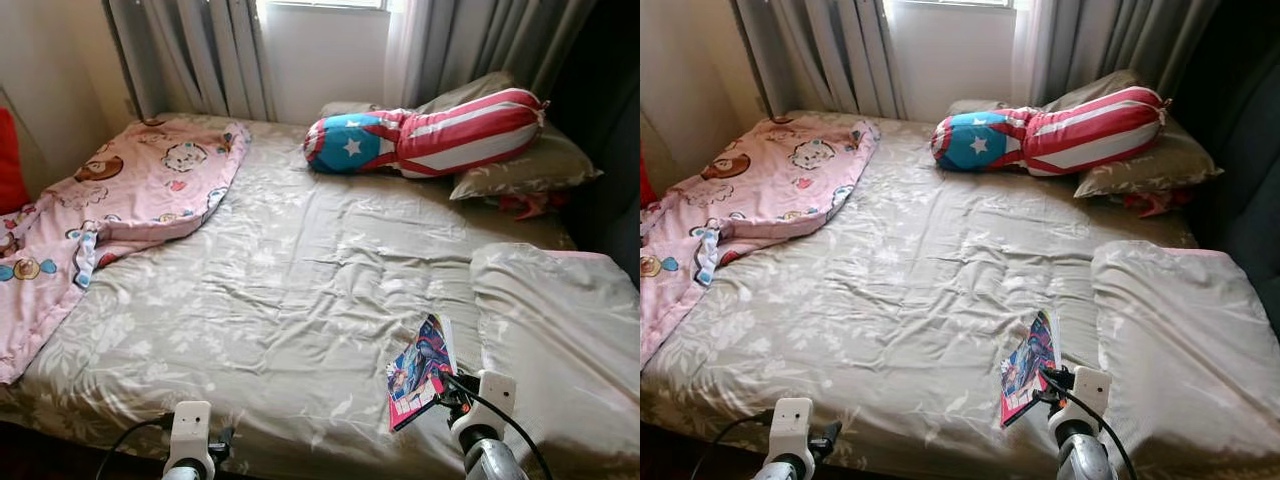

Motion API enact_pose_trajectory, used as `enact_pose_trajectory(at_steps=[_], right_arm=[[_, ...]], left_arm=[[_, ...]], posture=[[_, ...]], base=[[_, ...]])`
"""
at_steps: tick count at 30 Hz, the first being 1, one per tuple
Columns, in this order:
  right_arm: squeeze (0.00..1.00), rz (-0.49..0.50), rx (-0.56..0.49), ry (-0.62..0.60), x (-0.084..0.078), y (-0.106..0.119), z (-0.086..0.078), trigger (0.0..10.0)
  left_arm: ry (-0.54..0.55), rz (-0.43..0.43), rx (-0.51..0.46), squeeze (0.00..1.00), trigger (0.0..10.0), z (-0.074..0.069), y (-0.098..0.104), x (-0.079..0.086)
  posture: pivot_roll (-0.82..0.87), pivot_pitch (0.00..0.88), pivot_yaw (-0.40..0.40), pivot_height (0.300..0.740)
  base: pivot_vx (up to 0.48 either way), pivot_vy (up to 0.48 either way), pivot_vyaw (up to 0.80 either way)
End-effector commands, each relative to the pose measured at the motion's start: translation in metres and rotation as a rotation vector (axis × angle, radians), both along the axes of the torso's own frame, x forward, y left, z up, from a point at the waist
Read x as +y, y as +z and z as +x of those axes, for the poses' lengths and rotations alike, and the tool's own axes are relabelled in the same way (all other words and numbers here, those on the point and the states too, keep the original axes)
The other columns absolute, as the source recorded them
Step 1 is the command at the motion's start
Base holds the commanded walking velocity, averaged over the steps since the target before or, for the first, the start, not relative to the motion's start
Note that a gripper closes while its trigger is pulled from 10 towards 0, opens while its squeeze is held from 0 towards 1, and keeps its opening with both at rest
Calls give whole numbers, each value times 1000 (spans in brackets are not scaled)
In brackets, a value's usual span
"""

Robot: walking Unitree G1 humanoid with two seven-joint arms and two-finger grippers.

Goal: Clean up the room

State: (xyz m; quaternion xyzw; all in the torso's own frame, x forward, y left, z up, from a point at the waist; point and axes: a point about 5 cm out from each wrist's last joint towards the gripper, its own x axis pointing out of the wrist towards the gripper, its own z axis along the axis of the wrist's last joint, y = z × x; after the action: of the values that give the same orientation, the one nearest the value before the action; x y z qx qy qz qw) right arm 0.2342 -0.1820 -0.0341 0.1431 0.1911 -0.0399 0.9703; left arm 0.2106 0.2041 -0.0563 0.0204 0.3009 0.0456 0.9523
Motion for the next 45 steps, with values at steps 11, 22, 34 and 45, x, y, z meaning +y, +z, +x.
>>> enact_pose_trajectory(at_steps=[11,22,34,45], right_arm=[[0,5,-36,61,10,6,7,10000],[0,12,-35,75,13,5,7,10000],[0,44,-60,81,21,13,18,10000],[0,101,-38,74,26,10,19,10000]], left_arm=[[4,8,-27,0,10000,3,3,0],[-1,5,-63,0,10000,9,8,-3],[-42,1,-295,0,10000,47,44,-6],[-68,-1,-390,0,10000,51,58,-8]], posture=[[12,0,-47,726],[11,0,-45,726],[21,0,-34,726],[27,0,-22,681]], base=[[251,0,0],[0,0,0],[0,0,0],[0,0,0]])
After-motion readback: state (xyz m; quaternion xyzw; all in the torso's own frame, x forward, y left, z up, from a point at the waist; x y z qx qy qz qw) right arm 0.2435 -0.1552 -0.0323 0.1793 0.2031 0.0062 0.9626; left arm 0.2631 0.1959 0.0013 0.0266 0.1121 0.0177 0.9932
